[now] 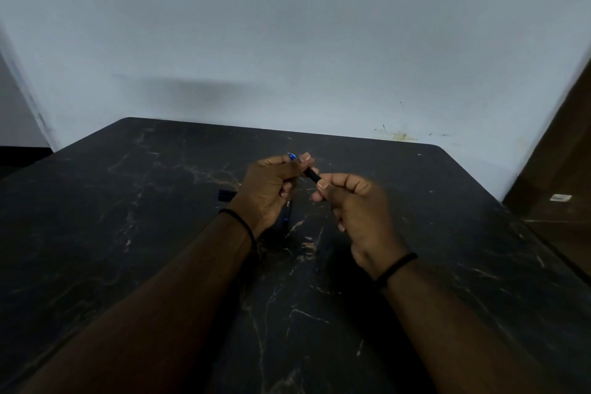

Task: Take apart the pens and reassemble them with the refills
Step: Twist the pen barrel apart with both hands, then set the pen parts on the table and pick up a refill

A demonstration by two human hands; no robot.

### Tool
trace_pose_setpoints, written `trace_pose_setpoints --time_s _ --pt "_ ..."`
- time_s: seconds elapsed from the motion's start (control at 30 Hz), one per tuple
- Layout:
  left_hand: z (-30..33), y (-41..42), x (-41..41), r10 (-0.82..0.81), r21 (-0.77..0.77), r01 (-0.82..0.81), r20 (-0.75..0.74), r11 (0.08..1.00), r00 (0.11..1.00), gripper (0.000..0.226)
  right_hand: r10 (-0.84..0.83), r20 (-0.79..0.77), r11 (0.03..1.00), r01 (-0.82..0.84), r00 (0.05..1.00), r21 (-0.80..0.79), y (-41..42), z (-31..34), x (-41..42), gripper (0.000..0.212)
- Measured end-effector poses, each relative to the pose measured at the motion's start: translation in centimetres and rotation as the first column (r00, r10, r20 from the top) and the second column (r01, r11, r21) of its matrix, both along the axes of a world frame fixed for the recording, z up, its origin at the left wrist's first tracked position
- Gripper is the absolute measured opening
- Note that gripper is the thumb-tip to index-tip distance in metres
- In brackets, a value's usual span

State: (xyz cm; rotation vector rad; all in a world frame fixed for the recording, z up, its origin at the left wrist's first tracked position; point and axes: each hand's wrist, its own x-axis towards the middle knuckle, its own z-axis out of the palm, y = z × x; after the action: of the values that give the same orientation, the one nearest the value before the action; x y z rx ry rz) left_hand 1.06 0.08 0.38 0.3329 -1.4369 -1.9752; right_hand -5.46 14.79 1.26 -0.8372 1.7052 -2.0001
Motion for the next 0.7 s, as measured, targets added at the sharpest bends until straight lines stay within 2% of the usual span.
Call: trace_pose_setpoints --time_s 0.13,0.3,0.43,0.7 --pt "0.1 0.3 0.2 0.049 -0.020 -0.049 0.034 0.999 0.998 0.031 0.040 0.049 0.998 -0.042 0.998 0.046 0.2 0.1 0.0 0.012" --pt "0.2 0.4 0.4 0.148 0.006 -0.148 0.064 0.989 0.987 0.029 0.096 -0.046 0.989 -0.090 0.994 0.114 0.1 -0.1 0.4 0.017" --pt "0.3 0.3 0.3 0.205 0.002 -0.207 0.100 0.978 0.974 0.018 0.109 -0.109 0.985 -0.093 0.988 0.143 0.2 -0.1 0.7 0.014" --pt "1.3 1.3 0.8 0.247 -0.014 -0.248 0.147 0.969 0.958 0.020 0.111 -0.149 0.982 -0.085 0.983 0.170 0.1 -0.1 0.9 0.014"
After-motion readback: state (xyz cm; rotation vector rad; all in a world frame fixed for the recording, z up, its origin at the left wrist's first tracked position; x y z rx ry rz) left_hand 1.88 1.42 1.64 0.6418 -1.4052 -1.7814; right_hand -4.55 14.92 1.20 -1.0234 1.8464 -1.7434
